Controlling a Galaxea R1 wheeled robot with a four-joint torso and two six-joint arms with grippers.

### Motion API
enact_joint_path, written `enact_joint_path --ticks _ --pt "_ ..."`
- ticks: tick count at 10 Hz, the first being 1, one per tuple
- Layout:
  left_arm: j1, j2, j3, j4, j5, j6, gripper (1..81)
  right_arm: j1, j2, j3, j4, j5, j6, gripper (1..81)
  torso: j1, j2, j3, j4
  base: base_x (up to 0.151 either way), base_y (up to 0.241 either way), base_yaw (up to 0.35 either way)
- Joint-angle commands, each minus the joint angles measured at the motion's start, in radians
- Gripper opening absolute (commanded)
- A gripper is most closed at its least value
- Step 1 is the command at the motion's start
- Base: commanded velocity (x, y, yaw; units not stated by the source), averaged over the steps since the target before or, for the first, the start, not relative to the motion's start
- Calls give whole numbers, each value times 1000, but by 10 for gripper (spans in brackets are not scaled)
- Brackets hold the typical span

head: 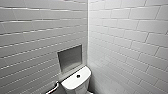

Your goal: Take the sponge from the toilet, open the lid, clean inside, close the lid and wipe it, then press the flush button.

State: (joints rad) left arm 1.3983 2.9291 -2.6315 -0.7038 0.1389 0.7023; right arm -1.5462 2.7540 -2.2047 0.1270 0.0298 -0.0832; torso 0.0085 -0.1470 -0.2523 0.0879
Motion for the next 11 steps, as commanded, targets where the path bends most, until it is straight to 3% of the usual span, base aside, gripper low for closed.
enact_joint_path --ticks 1,5,7,11 --pt "-55 -1 -4 -9 88 -6 811 33 -11 22 8 -64 -1 10 0 0 0 0 0 0 0" --pt "-43 -33 30 -2 87 -1 811 39 -9 16 5 -64 -1 10 0 0 0 0 0 0 0" --pt "-34 -57 37 -3 47 -30 811 40 -9 16 6 -64 -1 10 0 0 0 0 0 0 0" --pt "-22 -120 37 99 18 -275 811 50 2 11 6 -65 -3 10 0 0 0 0 0 0 0"
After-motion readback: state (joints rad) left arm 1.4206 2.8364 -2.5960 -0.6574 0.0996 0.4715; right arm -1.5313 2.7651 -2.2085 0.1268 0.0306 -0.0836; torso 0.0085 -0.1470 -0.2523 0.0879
